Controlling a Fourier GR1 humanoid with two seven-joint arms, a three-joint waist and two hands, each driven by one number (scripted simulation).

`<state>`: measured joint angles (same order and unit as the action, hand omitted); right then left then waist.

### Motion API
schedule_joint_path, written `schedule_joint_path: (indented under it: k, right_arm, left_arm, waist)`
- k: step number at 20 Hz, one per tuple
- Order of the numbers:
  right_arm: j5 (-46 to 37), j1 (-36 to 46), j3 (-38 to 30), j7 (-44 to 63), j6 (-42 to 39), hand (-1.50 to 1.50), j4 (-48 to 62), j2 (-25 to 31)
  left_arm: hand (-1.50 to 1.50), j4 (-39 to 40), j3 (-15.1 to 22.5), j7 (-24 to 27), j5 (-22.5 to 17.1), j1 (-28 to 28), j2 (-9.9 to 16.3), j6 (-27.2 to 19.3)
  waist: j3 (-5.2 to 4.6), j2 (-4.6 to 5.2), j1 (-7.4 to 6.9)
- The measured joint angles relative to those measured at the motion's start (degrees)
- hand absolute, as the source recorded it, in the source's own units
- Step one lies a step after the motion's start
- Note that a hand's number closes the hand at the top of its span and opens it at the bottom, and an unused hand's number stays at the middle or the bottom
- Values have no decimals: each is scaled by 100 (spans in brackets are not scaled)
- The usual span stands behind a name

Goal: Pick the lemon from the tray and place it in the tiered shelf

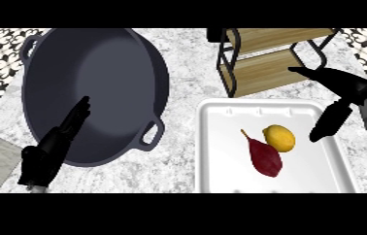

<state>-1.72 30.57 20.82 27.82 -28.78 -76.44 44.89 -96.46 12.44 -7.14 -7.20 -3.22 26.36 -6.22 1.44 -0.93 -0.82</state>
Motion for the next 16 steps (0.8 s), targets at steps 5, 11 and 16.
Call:
schedule_joint_path:
  k: [5,11,16]
  right_arm:
    - [-56,75,341,704,-88,-150,-135,-504]
    - [-151,49,601,1454,-167,-150,-201,-850]
    - [-259,-55,691,1880,-170,-150,-365,-988]
  left_arm:
    - [0,37,-84,67,34,-66,-47,52]
    - [0,37,-124,122,141,-158,-125,69]
    - [0,529,4,160,168,-116,-419,115]
  waist:
    - [16,-15,42]
    - [30,-23,89]
    - [-63,39,139]
